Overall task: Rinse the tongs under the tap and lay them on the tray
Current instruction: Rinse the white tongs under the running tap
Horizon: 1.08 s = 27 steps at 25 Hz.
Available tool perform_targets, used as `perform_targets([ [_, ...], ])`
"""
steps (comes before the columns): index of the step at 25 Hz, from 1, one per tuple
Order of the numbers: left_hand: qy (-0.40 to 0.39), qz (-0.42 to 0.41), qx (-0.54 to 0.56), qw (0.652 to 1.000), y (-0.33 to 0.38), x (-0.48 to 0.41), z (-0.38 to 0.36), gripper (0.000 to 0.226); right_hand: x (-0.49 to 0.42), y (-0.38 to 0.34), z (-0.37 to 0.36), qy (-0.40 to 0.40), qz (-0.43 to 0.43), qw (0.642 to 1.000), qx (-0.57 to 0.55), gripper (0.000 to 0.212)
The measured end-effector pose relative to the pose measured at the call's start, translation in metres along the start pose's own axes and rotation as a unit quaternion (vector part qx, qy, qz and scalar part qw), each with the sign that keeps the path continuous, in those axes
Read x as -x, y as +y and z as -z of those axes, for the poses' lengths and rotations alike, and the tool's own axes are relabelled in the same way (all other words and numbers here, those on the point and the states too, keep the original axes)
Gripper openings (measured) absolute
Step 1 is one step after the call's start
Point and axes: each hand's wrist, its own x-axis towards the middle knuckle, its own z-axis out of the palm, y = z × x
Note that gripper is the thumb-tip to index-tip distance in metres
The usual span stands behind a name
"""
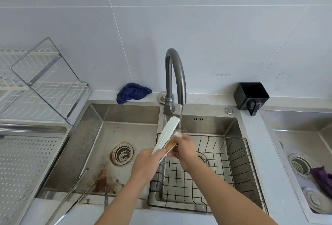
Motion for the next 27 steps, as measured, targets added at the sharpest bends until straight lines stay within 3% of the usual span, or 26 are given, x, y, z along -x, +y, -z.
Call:
perform_targets([
  [3,-0.005,0.018,0.065,0.998,0.0,-0.002,0.002,0.053,0.002,0.006,-0.002,-0.039,0.019,0.999,0.01,0.04],
  [6,-0.019,0.024,0.109,0.994,0.003,0.002,-0.005,0.048,-0.011,-0.002,0.0,0.018,0.012,0.999,0.028,0.023],
  [11,0.014,0.038,0.147,0.988,0.002,0.001,-0.007,0.039,0.001,0.005,-0.004,-0.071,0.02,0.996,0.055,0.033],
  [13,0.011,0.036,0.155,0.987,0.0,0.0,-0.009,0.047,-0.004,0.003,-0.005,-0.031,0.032,0.996,0.071,0.02],
  [16,0.015,0.014,0.155,0.988,0.001,-0.001,-0.019,0.048,-0.008,-0.001,-0.007,0.024,0.025,0.998,0.053,0.018],
  [20,0.001,0.021,0.175,0.984,-0.003,-0.012,-0.024,0.041,-0.001,-0.007,0.007,-0.047,0.029,0.998,-0.002,0.031],
  [27,-0.009,0.068,0.245,0.967,-0.007,-0.021,-0.04,0.034,-0.007,-0.018,0.025,-0.049,0.068,0.996,-0.013,0.027],
])
